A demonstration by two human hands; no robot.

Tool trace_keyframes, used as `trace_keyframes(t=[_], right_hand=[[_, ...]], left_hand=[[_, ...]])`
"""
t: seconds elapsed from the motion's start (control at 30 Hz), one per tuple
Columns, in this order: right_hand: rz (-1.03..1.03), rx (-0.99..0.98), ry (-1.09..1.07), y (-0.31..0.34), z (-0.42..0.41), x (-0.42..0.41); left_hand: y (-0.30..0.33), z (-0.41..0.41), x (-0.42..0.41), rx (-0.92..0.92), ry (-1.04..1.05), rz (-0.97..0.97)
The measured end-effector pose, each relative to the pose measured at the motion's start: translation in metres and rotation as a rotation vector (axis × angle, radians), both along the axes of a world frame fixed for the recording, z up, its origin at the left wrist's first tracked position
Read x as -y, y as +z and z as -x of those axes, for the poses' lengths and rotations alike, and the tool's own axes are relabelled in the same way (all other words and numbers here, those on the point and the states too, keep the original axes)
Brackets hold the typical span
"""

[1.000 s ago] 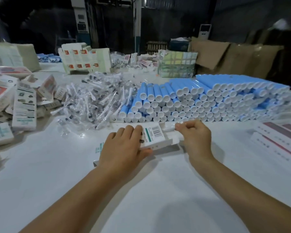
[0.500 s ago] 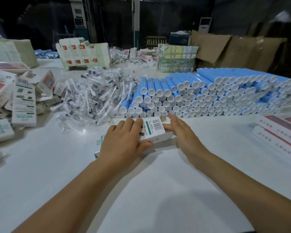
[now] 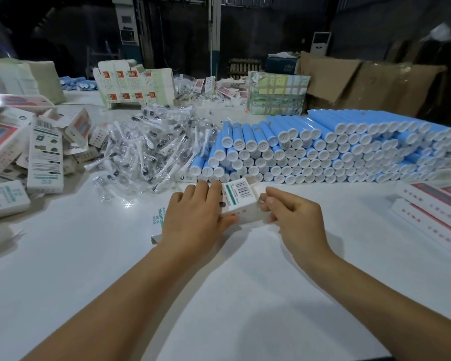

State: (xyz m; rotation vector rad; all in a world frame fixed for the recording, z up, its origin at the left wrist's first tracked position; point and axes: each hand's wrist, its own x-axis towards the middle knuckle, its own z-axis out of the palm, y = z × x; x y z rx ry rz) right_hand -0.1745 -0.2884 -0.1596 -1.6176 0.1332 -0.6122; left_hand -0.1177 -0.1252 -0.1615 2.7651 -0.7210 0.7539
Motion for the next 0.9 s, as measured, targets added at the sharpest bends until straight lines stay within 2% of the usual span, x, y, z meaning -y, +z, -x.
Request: trace_keyframes(t=[0.23, 0.47, 0.63, 0.83, 0.9], right_hand=[[0.125, -0.057, 0.014, -0.005, -0.002, 0.0], [0.121, -0.14, 0.018, -0.001, -0.01, 0.002], [0.127, -0.086, -0.028, -0.005, -0.005, -0.002], [0.245, -0.125, 0.014, -0.002, -0.003, -0.006], [0.293, -0.075, -0.001, 0.001, -0.002, -0.005]], left_hand=[[-0.005, 0.006, 0.006, 0.157, -0.047, 0.014], [-0.005, 0.012, 0.01, 0.171, -0.078, -0.048], [-0.003, 0.017, 0.01, 0.187, -0.088, -0.044], [-0.007, 0.018, 0.01, 0.209, -0.095, -0.036], [-0.007, 0.017, 0.011, 0.195, -0.084, 0.002]])
